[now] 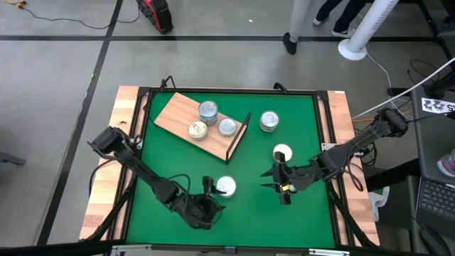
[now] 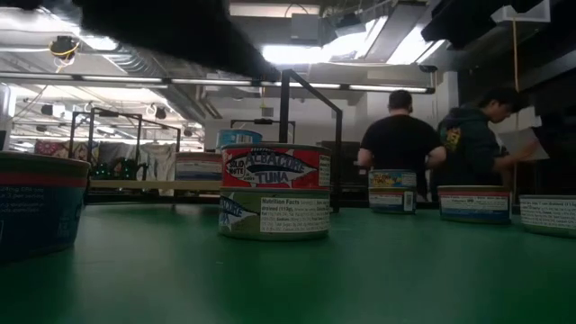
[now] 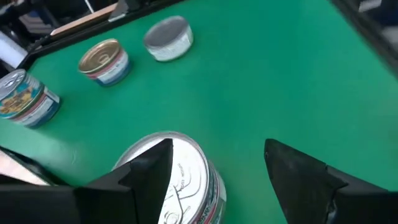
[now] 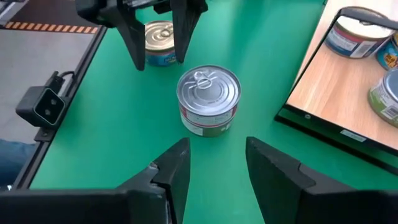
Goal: Stack canned seafood by type on shelf
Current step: Put the red tuna can on the shelf
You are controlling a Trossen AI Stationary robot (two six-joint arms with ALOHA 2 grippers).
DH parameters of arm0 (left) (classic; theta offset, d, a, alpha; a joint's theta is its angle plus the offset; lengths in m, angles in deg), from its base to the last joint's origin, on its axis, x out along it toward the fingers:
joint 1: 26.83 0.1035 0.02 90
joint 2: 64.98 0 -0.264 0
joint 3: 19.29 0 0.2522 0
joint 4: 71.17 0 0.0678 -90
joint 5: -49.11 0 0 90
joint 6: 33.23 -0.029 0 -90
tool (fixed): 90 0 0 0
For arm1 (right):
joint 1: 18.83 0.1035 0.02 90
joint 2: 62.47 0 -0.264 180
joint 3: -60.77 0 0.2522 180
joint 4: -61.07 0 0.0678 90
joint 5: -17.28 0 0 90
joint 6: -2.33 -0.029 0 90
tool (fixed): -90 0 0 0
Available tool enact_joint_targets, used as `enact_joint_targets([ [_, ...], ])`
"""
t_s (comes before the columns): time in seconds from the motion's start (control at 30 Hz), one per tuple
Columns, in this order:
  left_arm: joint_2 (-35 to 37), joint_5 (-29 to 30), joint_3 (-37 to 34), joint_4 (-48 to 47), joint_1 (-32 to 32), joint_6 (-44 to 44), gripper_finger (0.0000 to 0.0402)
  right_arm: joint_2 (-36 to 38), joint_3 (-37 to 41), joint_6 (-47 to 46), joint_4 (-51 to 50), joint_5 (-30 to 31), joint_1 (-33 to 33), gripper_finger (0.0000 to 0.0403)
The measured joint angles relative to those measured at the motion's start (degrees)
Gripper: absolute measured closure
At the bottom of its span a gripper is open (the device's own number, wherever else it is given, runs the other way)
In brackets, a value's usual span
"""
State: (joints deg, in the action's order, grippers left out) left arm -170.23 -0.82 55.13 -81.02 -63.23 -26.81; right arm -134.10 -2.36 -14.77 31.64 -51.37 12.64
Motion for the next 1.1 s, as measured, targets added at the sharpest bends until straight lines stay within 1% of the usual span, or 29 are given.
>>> enact_joint_targets([
  [0.23, -3.4, 0.2, 0.0, 0.1, 0.1, -5.3, 0.0153, -2.2, 0.0, 0.0, 1.6, 0.0, 0.0, 0.0249],
  [0.4, -5.0, 0.9, 0.0, 0.2, 0.8, -6.9, 0.0153, -3.2, 0.0, 0.1, 2.7, 0.0, 0.0, 0.0249],
  [0.5, -5.6, 1.3, 0.0, 0.0, 1.3, -8.0, 0.0162, -3.3, 0.0, 0.1, 2.7, 0.0, 0.0, 0.0249],
  [0.63, -5.7, 1.5, 0.0, -0.4, 1.7, -8.2, 0.0189, -3.3, 0.0, 0.1, 2.7, 0.0, 0.0, 0.0249],
  [1.1, -5.6, 1.7, 0.0, -0.7, 2.3, -8.8, 0.0309, -3.3, 0.0, 0.1, 2.7, 0.0, 0.0, 0.0249],
])
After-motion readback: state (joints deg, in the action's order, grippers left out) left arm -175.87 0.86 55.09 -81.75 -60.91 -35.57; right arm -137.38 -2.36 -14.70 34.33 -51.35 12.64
